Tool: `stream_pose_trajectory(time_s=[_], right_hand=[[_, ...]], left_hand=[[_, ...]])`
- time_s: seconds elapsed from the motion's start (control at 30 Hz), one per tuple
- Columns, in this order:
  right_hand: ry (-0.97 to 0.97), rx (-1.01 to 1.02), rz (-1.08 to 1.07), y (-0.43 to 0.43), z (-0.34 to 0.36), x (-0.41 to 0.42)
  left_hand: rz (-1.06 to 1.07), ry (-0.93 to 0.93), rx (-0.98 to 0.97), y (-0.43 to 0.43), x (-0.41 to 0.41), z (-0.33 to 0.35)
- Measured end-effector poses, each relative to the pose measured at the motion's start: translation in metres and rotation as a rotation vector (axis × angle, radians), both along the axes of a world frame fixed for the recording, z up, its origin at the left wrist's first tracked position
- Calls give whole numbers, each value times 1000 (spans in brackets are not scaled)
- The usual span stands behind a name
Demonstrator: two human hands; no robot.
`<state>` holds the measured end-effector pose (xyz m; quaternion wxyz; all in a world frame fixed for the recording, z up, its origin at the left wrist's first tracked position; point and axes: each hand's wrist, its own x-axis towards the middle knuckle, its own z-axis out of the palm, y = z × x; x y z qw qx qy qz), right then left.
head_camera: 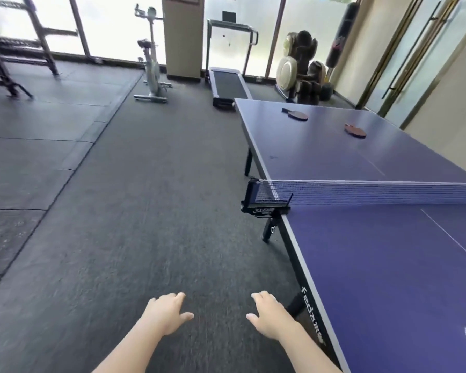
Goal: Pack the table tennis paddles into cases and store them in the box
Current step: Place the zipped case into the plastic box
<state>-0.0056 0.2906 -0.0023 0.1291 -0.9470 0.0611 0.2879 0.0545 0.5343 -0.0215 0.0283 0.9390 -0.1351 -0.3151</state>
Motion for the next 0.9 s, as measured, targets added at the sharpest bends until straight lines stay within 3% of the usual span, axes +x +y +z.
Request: stream_pose_trajectory(time_s=[0.37,0.63,0.9], right_hand=[[13,38,130,15,-27,245],[-42,44,157,23,-5,442],[-69,-19,148,65,-10,648]], left_hand=[[170,55,-1,0,201,-14],[171,-90,-35,-6,392,22],[146,-139,-58,35,600,17]])
